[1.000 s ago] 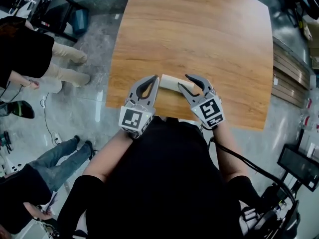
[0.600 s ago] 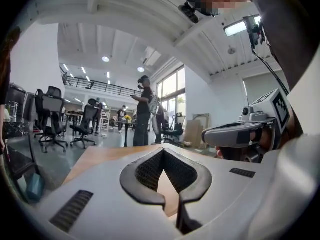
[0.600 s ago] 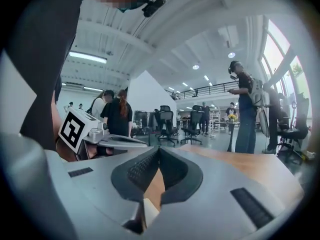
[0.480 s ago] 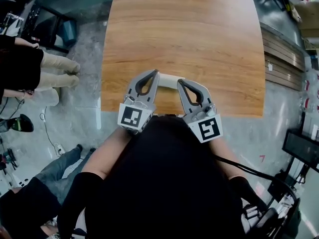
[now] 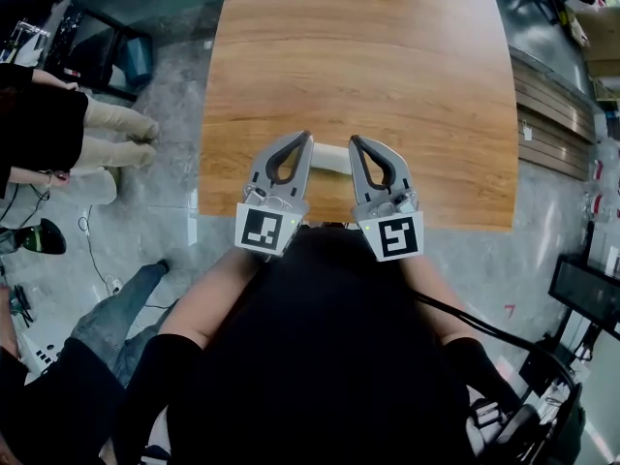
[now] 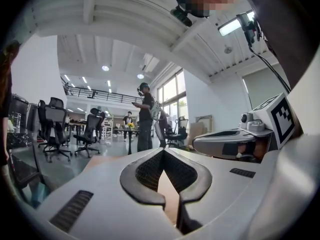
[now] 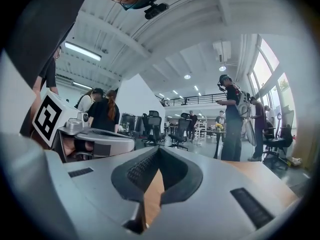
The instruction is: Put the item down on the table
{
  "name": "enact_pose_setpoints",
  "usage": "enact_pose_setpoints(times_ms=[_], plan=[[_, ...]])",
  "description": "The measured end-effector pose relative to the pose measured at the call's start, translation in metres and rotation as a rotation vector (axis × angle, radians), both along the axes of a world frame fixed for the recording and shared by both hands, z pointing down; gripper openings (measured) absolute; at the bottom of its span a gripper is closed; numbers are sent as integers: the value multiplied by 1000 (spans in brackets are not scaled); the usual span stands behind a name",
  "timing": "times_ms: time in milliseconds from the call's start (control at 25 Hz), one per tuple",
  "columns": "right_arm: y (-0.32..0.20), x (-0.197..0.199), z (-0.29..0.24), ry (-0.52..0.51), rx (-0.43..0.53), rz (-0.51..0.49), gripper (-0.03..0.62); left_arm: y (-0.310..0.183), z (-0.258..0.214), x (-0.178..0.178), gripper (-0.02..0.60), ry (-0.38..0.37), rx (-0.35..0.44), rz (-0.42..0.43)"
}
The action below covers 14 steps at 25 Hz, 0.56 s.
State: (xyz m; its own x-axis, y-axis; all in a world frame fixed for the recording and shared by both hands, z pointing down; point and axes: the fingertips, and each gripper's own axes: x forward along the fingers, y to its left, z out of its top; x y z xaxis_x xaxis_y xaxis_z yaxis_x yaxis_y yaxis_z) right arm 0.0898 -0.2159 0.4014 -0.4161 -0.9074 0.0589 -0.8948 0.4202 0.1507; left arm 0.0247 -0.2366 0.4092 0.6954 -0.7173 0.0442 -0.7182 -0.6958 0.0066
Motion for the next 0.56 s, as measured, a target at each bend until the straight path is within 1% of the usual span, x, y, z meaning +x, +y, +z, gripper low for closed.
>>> enact_pose_setpoints(times_ms=[280,560], plan=[[-11,-3,6,11,-18,35,12,-6,6,-3,5,-1,-22,-14],[-14,-6,-2,-10,12,37,12,-8,8,-3,5,13,-32,-21]])
